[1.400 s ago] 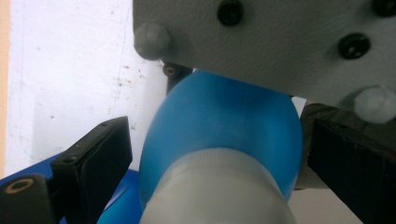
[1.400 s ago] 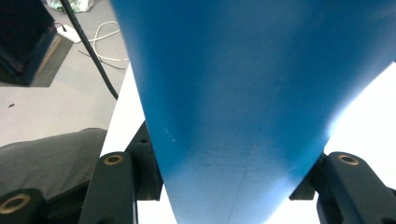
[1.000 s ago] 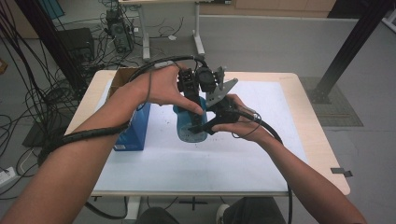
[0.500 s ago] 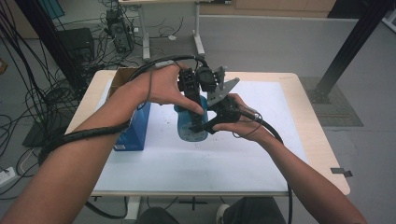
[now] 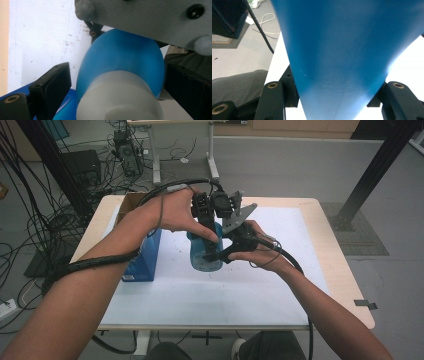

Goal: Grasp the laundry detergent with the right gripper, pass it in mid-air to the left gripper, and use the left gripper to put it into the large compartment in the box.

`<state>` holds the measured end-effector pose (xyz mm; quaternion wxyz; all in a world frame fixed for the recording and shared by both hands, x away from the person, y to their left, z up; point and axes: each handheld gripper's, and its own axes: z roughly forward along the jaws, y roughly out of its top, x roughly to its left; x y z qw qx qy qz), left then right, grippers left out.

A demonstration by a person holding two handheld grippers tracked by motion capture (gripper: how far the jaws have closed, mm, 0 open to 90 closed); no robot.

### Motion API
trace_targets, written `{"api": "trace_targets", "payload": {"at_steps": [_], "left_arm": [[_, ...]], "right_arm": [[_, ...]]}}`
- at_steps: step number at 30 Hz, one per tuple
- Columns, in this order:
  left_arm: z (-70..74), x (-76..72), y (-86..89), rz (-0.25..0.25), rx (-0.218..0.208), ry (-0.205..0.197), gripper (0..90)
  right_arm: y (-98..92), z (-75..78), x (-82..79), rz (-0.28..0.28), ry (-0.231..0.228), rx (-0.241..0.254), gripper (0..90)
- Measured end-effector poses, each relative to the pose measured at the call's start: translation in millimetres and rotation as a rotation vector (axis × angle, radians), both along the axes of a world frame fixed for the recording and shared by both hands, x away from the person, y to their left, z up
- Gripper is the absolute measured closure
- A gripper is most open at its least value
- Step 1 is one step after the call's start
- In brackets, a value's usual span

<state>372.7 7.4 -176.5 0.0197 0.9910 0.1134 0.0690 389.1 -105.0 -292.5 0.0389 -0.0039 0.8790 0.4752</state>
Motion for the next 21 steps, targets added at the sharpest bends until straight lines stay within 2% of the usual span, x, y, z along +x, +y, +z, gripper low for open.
{"api": "trace_targets", "payload": {"at_steps": [18, 21], "left_arm": [[0.7, 1.6, -1.2, -0.003, -0.006, 0.004, 17.0], [-1.3, 1.2, -1.4, -0.009, 0.001, -0.004, 24.2]], "right_arm": [[-1.5, 0.8, -0.4, 0.0, 0.0, 0.003, 43.6], [-1.1, 1.2, -1.1, 0.004, -0.002, 0.007, 43.6]]}}
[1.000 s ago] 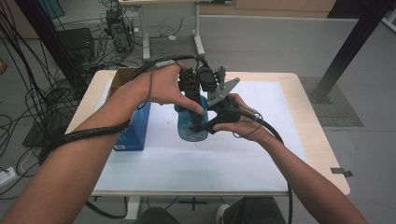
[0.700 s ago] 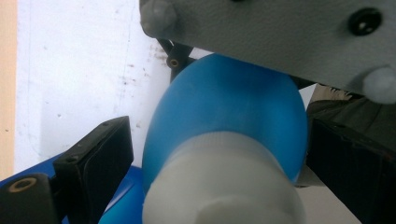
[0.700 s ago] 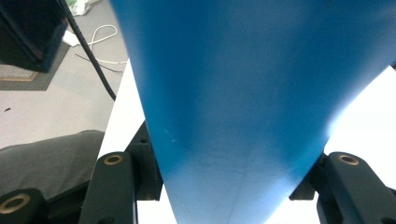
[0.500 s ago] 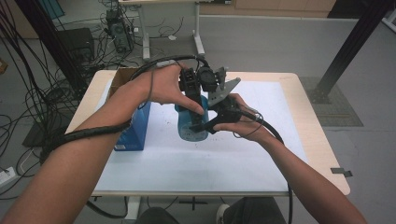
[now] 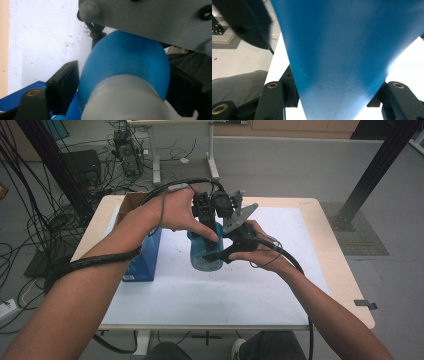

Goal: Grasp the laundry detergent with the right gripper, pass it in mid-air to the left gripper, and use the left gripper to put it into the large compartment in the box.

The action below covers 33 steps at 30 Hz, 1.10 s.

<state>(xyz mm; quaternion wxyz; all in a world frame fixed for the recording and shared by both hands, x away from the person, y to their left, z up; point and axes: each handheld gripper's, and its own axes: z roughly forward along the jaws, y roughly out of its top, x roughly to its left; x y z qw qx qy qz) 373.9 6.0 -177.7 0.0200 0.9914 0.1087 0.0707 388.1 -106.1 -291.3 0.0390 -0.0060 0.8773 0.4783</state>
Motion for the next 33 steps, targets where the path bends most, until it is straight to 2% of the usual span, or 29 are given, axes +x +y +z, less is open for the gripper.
{"api": "trace_targets", "payload": {"at_steps": [2, 4, 10, 13, 17, 20, 33], "left_arm": [[0.0, 0.1, 0.3, -0.002, -0.006, 0.001, 31.0], [0.1, 1.1, 0.8, 0.009, -0.014, 0.018, 33.6], [-0.6, 2.2, -0.2, -0.008, 0.0, 0.014, 34.4], [-1.4, 2.5, -0.2, -0.004, -0.007, 0.022, 34.6], [-1.3, 3.5, -1.0, -0.015, 0.009, 0.02, 34.8], [-2.1, 3.4, -0.8, -0.01, -0.002, 0.023, 34.8], [-5.8, 4.4, 0.3, -0.003, 0.004, 0.031, 35.0]], "right_arm": [[-0.1, 0.4, -0.4, 0.0, -0.002, -0.001, 43.6], [0.0, 0.2, -0.3, 0.005, -0.008, 0.001, 43.6], [-0.3, -0.7, -0.7, 0.0, -0.004, -0.003, 43.5], [-0.3, -1.1, -0.4, 0.003, -0.002, -0.006, 43.5], [-0.3, -1.6, 0.4, 0.002, -0.008, -0.007, 43.4], [-0.3, -1.9, 0.6, 0.001, -0.007, -0.007, 43.4], [2.0, -5.9, 1.3, 0.008, 0.003, -0.002, 42.9]]}}
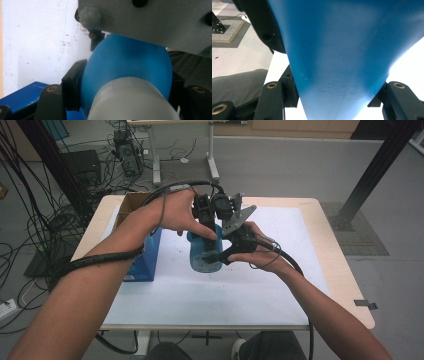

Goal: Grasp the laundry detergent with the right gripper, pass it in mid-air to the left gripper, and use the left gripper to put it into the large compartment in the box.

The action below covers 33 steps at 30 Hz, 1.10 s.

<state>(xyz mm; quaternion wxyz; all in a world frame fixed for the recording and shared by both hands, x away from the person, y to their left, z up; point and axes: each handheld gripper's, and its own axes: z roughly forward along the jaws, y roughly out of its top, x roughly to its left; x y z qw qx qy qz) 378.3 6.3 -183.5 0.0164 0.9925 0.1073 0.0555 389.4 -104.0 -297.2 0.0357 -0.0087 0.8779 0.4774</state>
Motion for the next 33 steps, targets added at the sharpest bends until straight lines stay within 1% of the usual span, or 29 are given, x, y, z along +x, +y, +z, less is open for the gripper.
{"api": "trace_targets", "payload": {"at_steps": [15, 19, 28, 30, 32, 33], "left_arm": [[0.4, -0.1, -0.7, 0.01, -0.003, 0.011, 35.3], [1.0, -0.7, -1.4, 0.014, -0.004, 0.011, 35.3], [1.8, -1.5, -2.8, 0.017, -0.001, 0.014, 35.4], [1.7, -1.7, -2.8, 0.017, 0.0, 0.015, 35.5], [1.5, -1.9, -2.8, 0.018, 0.001, 0.016, 35.5], [1.5, -1.9, -2.9, 0.018, 0.001, 0.016, 35.5]], "right_arm": [[-1.7, -0.5, 0.2, 0.006, 0.022, 0.004, 42.0], [-2.0, -0.3, 0.6, 0.009, 0.013, 0.01, 41.8], [-3.6, 0.3, -0.4, 0.01, 0.02, 0.018, 41.4], [-3.6, -0.1, -0.3, 0.01, 0.013, 0.016, 41.3], [-3.8, -0.1, -1.1, 0.008, 0.022, 0.014, 41.0], [-3.8, -0.2, -1.0, 0.006, 0.019, 0.013, 41.0]]}}
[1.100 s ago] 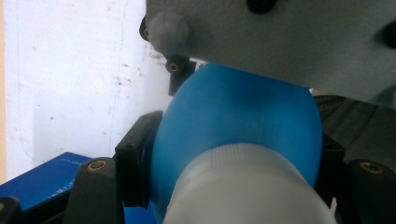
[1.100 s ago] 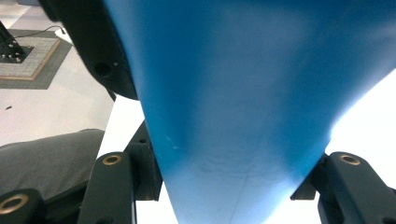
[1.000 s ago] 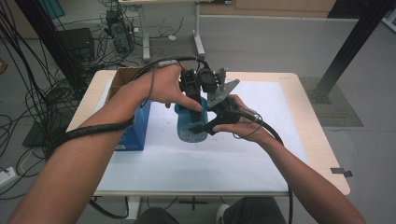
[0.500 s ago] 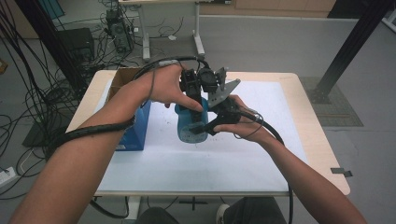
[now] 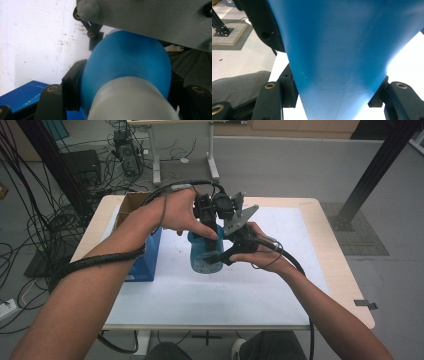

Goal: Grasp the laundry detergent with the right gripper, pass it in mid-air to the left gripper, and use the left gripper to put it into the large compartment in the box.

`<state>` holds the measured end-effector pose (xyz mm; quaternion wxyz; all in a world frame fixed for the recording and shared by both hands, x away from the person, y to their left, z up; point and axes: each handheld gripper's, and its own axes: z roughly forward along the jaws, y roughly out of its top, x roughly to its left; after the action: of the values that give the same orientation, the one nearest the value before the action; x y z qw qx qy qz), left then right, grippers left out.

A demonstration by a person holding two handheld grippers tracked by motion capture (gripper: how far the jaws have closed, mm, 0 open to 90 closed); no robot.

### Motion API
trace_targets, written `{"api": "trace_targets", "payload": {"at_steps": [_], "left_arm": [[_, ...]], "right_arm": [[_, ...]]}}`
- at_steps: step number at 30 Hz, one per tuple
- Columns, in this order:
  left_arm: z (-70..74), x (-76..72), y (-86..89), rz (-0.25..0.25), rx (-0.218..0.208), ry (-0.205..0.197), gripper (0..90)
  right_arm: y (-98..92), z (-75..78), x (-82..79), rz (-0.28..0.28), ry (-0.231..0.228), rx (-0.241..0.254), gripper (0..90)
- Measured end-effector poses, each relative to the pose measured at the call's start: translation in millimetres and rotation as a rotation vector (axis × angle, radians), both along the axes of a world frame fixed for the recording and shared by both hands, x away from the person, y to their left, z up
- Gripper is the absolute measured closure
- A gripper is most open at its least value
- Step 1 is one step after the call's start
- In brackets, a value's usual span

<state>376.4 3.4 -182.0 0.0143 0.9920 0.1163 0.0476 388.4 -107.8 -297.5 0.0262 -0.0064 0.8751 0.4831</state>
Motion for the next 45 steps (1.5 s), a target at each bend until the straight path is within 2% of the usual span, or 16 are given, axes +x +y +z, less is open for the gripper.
{"api": "trace_targets", "payload": {"at_steps": [23, 30, 35, 39, 40, 41, 45], "left_arm": [[2.0, 0.4, -0.6, -0.007, 0.011, -0.001, 35.6], [2.2, 1.0, 1.4, 0.006, 0.004, 0.012, 35.6], [5.2, 2.6, 5.0, 0.022, 0.012, 0.002, 35.6], [10.9, 7.1, 12.5, 0.061, 0.008, -0.006, 35.6], [10.9, 7.1, 12.5, 0.061, 0.008, -0.006, 35.5], [14.1, 9.4, 16.1, 0.084, 0.01, -0.008, 35.5], [19.0, 13.2, 22.0, 0.122, 0.004, -0.019, 35.5]], "right_arm": [[-0.4, -0.6, 1.2, -0.001, 0.004, 0.018, 37.9], [0.4, -1.4, 0.4, -0.016, -0.008, 0.018, 30.6], [-2.3, -3.5, -1.4, -0.047, -0.01, -0.018, 18.0], [-12.6, -4.4, 1.1, -0.119, 0.004, -0.045, 9.5], [-16.5, -4.7, 1.9, -0.138, 0.009, -0.069, 4.4], [-19.7, -5.3, 2.6, -0.129, -0.007, -0.104, 2.8], [-33.2, -6.3, 1.5, -0.14, -0.003, -0.165, 3.4]]}}
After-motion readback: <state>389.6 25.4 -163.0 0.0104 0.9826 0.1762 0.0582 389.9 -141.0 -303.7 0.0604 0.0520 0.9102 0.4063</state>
